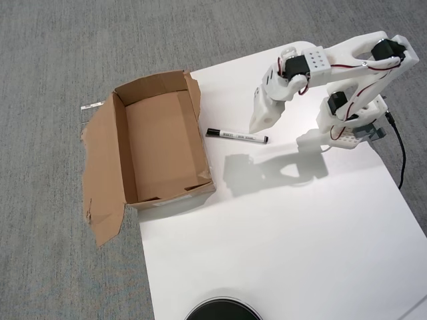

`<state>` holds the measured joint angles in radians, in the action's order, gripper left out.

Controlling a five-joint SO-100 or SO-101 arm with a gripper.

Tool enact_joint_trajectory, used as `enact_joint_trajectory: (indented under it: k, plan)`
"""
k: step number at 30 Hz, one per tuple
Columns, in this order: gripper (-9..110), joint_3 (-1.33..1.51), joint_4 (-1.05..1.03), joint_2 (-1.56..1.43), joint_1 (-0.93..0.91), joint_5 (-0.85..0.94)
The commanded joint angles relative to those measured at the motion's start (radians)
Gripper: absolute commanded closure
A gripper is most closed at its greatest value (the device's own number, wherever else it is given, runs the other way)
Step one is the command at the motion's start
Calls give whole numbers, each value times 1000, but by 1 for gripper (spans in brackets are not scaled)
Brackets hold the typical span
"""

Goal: Grasp a pen and put it in the box.

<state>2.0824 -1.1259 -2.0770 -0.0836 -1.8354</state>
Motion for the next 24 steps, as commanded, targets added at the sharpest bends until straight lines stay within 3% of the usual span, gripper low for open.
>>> enact_joint_trajectory:
  k: [1,16,24]
  plan:
    - [100,-1,12,-2,-7,-7]
    - [100,-19,12,138,-10,4]
    - [91,-39,14,143,-10,5]
